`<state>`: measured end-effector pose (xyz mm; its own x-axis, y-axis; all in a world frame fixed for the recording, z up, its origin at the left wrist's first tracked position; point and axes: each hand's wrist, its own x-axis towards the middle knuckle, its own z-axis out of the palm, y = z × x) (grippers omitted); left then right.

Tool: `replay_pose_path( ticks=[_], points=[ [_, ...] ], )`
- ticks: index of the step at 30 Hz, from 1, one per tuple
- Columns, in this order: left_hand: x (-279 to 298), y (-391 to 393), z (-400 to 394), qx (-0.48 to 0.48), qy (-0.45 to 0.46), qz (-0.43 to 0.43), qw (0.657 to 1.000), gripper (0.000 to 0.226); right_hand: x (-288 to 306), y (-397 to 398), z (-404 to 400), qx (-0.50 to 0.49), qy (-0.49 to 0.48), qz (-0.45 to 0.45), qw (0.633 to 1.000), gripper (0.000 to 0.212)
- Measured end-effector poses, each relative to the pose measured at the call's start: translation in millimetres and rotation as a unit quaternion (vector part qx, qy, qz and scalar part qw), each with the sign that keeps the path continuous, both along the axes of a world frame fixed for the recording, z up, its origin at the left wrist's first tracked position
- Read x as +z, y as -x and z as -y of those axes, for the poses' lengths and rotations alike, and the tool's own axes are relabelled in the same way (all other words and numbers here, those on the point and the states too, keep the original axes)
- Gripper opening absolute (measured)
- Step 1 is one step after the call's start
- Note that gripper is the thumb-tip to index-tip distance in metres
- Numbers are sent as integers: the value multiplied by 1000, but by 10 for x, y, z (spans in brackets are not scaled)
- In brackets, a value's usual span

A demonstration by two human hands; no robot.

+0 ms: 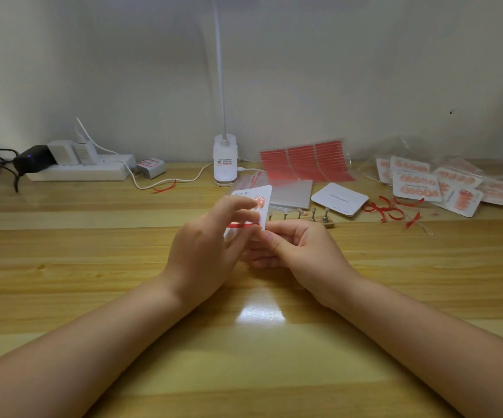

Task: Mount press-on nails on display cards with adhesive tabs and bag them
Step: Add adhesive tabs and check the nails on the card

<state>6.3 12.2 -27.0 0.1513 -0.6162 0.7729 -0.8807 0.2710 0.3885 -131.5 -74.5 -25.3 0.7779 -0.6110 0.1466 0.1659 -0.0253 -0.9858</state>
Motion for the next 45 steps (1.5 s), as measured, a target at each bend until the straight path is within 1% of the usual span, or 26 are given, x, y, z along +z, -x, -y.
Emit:
replay_pose_path(
  ticks=[9, 13, 15, 17, 20, 22, 25, 27, 28, 30, 33, 36, 38, 41, 45],
  points=[
    [-3, 15, -2, 64, 38, 112, 991, 18, -12, 4, 13, 5, 18, -6, 1000, 20],
    [8, 18, -9, 61, 52, 123, 989, 20, -5, 5, 10, 2, 9, -5, 1000, 19],
    [20, 37, -14, 58, 48, 108, 991, 25, 3, 9, 3, 5, 0, -5, 1000, 19],
    [40, 63, -7, 63, 37, 44, 996, 29, 7, 10, 0, 0, -15, -6, 1000, 17],
    [103, 5, 18, 80, 39, -93, 992, 25, 6, 1, 20, -24, -48, -5, 999, 15],
    [191, -122, 24, 97, 54, -179, 978, 25, 12, -4, 47, -42, -73, -7, 996, 11],
    [328, -397, 29, 118, 73, -305, 942, 26, 23, -1, 79, -52, -104, -2, 993, 11],
    [397, -590, 17, 129, 74, -363, 920, 24, 25, 6, 91, -53, -120, 4, 991, 12],
    [422, -679, 0, 140, 70, -367, 917, 24, 26, 11, 96, -54, -126, 7, 990, 12],
    [441, -839, -40, 170, 39, -340, 924, 24, 32, 14, 102, -57, -134, 10, 989, 11],
    [394, -981, -66, 216, -60, -265, 938, 23, 37, 13, 108, -58, -137, 10, 989, 11],
    [314, -997, -32, 226, -128, -212, 942, 22, 35, 20, 106, -59, -134, 15, 989, 11],
    [285, -986, -17, 228, -149, -179, 945, 23, 31, 28, 104, -59, -124, 17, 990, 12],
    [279, -982, -19, 222, -143, -172, 949, 23, 28, 35, 96, -57, -107, 15, 993, 12],
    [253, -954, -23, 177, -148, -212, 950, 24, 29, 43, 56, -51, -69, 4, 996, 13]
  ],
)
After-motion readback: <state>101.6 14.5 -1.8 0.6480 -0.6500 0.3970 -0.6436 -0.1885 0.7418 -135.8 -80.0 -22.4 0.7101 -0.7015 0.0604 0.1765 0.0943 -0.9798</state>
